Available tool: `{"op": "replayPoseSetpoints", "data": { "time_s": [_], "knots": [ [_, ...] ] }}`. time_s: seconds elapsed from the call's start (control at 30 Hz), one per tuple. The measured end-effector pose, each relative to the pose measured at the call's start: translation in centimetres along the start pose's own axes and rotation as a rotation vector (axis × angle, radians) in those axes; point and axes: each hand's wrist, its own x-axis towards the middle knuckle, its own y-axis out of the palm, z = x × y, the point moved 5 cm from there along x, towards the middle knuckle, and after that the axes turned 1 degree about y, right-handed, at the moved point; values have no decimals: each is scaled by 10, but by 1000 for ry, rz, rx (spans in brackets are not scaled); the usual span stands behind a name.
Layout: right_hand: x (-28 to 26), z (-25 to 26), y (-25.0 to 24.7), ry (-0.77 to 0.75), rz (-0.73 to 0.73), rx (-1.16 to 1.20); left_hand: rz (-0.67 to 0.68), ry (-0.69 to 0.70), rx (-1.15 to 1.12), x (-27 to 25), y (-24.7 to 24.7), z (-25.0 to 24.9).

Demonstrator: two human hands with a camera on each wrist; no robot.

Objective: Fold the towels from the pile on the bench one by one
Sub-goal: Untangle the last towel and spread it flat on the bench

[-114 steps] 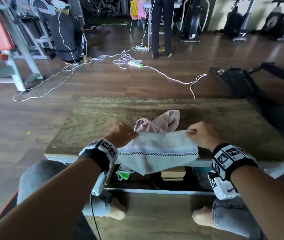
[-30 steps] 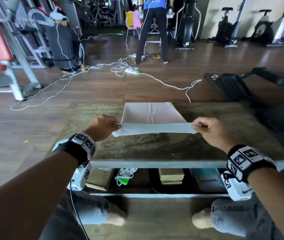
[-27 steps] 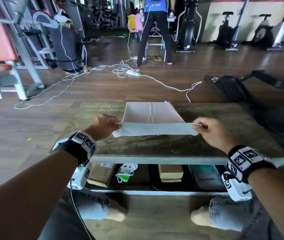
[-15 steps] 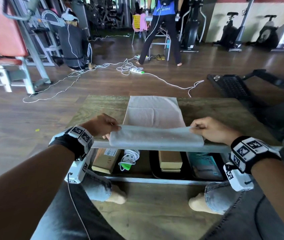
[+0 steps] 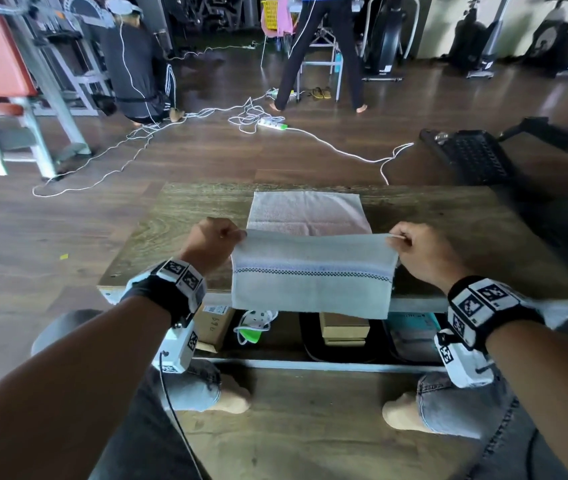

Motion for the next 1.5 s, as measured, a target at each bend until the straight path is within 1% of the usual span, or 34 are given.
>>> {"op": "replayPoseSetpoints", "data": {
  "time_s": [0.07, 0.17, 0.23, 0.33, 0.4, 0.47, 0.5, 0.57, 0.6, 0.7, 0.77, 0.9, 0.97, 1.03, 1.13, 1.2, 1.27, 1.37, 1.43, 1.5],
  "knots": [
    [11, -1, 4, 32, -49, -39, -39, -1, -3, 15, 6, -1],
    [26, -6, 17, 31, -49, -46, -20, -29, -40, 38, 20, 9],
    [34, -18, 30, 48, 10, -22, 35, -30, -40, 48, 33, 17],
    [41, -36, 57, 93, 163, -45, 138, 5, 28, 51, 53, 22],
    [44, -40, 67, 93, 223, -74, 156, 37, 71, 53, 61, 25],
    [53, -40, 63, 88, 254, -90, 178, 50, 89, 60, 66, 31],
    [60, -38, 60, 78, 293, -110, 184, 47, 87, 64, 66, 35],
    [77, -33, 51, 31, 363, -153, 168, 38, 71, 79, 61, 37],
    [88, -31, 47, 6, 366, -161, 142, 54, 63, 88, 56, 35],
    [127, -24, 30, -26, 267, -141, 18, 149, 10, 125, 39, 26],
    [155, -19, 23, -36, 200, -117, -33, 153, 7, 154, 32, 22],
    [212, -26, 30, 3, 88, -136, -68, 38, 76, 210, 41, 20],
    [237, -36, 44, 40, 37, -157, -76, -7, 77, 232, 56, 25],
    [255, -49, 62, 87, 4, -171, -52, -33, 93, 249, 75, 34],
    [268, -68, 90, 108, 10, -172, 5, -34, 148, 260, 103, 46],
    [269, -74, 101, 62, 34, -172, 25, -11, 180, 262, 115, 50],
    [268, -75, 103, 25, 29, -162, 45, 0, 198, 263, 122, 54],
    [267, -74, 100, 34, 48, -163, 53, -17, 117, 265, 120, 56],
    [266, -71, 100, 42, 108, -207, 80, 4, 111, 262, 115, 51],
    [263, -67, 96, 33, 127, -219, 97, 25, 89, 257, 109, 42]
  ]
}}
